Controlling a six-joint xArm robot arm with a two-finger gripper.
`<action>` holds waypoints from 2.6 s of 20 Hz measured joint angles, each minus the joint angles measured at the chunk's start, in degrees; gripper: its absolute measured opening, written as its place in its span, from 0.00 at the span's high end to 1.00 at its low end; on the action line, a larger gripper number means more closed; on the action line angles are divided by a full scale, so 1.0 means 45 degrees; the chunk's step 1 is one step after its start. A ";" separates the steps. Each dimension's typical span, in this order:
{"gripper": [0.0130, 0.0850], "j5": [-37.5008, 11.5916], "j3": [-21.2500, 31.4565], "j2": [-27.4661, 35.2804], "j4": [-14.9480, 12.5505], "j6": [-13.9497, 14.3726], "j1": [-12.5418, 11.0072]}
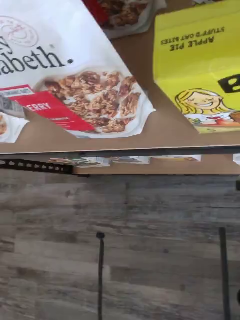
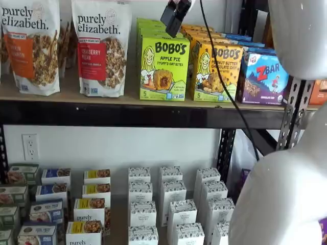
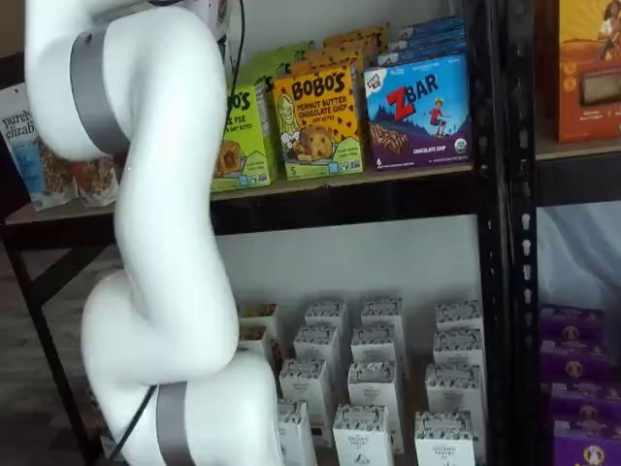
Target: Pick the green box on the top shelf, the fourth from the left
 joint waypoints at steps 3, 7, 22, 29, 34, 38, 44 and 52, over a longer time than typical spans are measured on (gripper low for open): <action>0.00 0.0040 -0.0117 0.0149 -0.0113 -0.0061 -0.0032; 0.00 -0.0059 -0.0155 0.0333 -0.0191 -0.0133 -0.0035; 0.00 -0.0645 -0.0215 0.0951 -0.0425 -0.0255 0.0100; 0.00 -0.0822 -0.0114 0.1051 -0.0538 -0.0364 0.0073; 0.00 -0.1070 0.0117 0.1002 -0.0718 -0.0390 0.0136; 0.00 -0.1406 0.0425 0.0867 -0.0988 -0.0382 0.0235; 0.00 -0.1621 0.0646 0.0798 -0.1352 -0.0373 0.0322; 0.00 -0.1570 0.0698 0.0867 -0.1707 -0.0311 0.0454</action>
